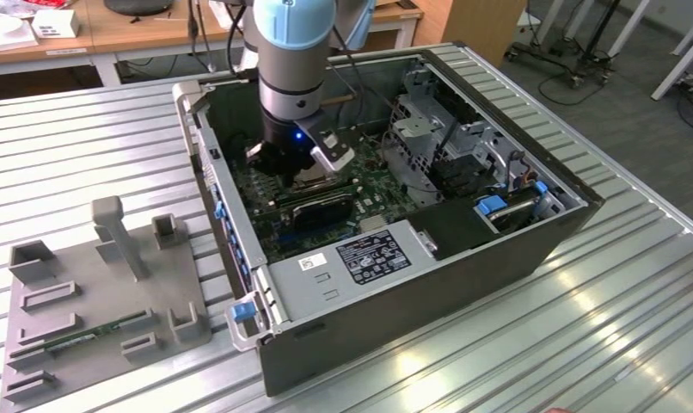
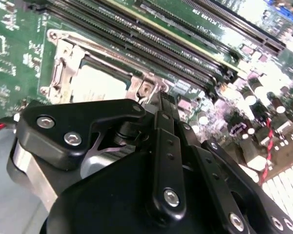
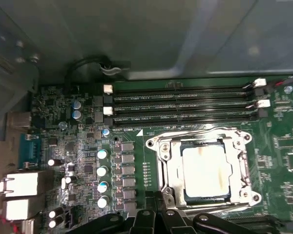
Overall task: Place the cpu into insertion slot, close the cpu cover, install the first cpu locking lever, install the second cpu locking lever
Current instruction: 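Install the second cpu locking lever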
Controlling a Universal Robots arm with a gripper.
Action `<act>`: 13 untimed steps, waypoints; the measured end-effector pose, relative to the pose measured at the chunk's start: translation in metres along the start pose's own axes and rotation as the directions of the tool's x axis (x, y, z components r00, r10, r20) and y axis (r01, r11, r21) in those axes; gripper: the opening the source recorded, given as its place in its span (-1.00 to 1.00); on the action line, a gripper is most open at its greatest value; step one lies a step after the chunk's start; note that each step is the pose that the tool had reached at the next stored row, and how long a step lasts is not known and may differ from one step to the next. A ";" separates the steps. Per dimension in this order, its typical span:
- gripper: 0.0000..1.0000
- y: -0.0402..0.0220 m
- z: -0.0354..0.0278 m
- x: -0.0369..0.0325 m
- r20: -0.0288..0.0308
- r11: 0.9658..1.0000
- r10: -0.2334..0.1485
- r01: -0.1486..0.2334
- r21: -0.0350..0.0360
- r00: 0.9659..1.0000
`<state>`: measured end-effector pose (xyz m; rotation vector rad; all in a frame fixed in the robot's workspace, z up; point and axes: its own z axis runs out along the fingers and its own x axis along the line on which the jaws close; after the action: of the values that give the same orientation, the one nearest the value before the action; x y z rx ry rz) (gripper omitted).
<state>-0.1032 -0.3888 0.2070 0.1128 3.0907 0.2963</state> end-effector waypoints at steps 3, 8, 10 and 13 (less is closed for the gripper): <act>-0.79 0.0021 -0.0107 -0.0006 0.000 1.000 0.000 0.000 0.000 1.000; -0.79 0.0046 -0.0227 -0.0019 -0.004 1.000 0.001 -0.001 0.028 1.000; -0.79 0.0050 -0.0249 -0.0022 -0.005 0.999 0.001 -0.001 0.050 1.000; -0.79 0.0054 -0.0270 -0.0026 -0.007 0.996 0.001 0.000 0.089 1.000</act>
<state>-0.1014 -0.3888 0.2345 0.1154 3.1110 0.1600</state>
